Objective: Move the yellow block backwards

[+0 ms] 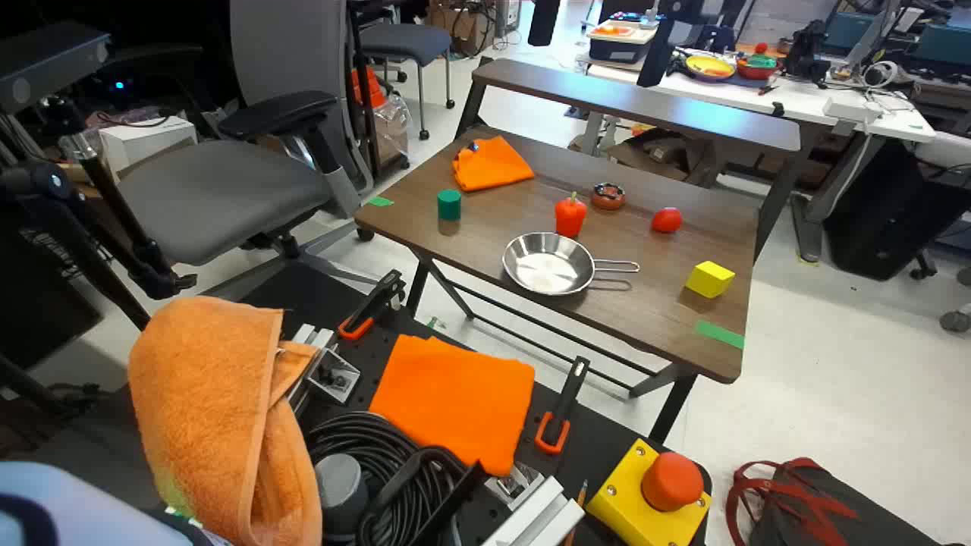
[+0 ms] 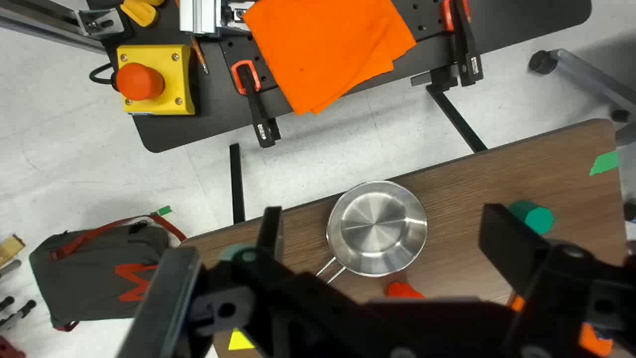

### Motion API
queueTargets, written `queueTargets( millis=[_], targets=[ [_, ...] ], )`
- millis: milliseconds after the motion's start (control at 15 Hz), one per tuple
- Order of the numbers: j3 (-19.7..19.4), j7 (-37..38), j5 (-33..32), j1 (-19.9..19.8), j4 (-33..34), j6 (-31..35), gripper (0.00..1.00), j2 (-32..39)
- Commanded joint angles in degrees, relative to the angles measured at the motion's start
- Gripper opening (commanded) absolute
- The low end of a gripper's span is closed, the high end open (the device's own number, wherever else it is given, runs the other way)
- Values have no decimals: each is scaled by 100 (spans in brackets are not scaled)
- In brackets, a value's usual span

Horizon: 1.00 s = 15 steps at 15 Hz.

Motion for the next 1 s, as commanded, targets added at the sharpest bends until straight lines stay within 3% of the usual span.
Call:
queueTargets(
  millis=[0,733,933],
  targets=[
    [-11,2,-4,11,8,-10,100,2],
    [-11,2,-4,11,8,-10,100,2],
    [-37,214,-189,-132,260,312,100,313]
  ],
)
